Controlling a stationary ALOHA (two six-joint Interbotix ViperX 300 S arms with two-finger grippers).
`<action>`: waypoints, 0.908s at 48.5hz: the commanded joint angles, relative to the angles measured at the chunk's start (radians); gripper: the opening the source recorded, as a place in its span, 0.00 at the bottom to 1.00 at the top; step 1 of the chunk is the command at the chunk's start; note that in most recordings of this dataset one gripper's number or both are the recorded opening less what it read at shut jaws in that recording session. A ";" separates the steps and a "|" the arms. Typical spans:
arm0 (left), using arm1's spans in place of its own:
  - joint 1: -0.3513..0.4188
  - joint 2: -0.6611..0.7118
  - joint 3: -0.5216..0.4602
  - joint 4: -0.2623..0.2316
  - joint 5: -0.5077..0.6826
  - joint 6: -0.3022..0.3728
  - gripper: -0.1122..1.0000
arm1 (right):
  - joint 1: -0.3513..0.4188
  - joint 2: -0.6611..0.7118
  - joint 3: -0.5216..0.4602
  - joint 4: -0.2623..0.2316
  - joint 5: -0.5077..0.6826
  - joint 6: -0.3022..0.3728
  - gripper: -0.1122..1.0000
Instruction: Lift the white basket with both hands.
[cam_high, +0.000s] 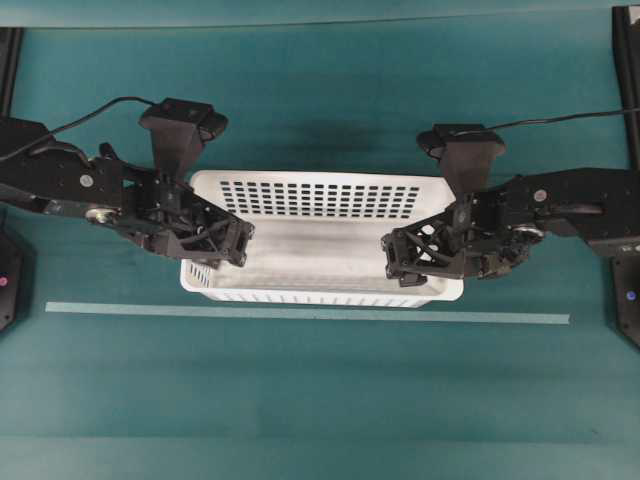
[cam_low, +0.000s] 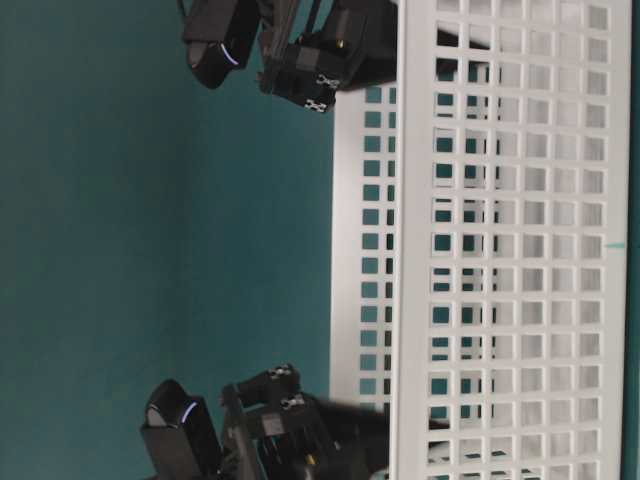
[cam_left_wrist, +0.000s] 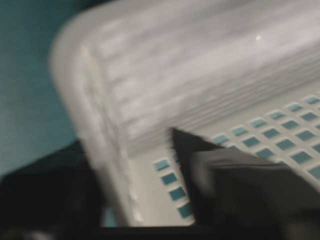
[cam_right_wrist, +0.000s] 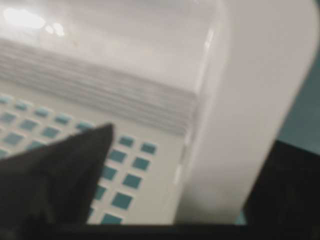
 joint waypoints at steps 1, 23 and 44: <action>-0.012 0.014 -0.017 -0.002 -0.021 0.006 0.70 | -0.005 0.031 0.003 0.003 -0.009 -0.014 0.96; 0.002 -0.020 0.012 -0.002 -0.008 0.011 0.94 | -0.054 -0.002 0.025 0.003 -0.006 -0.017 0.96; 0.020 -0.141 0.021 -0.002 0.028 0.026 0.94 | -0.106 -0.126 0.003 -0.014 0.021 -0.020 0.96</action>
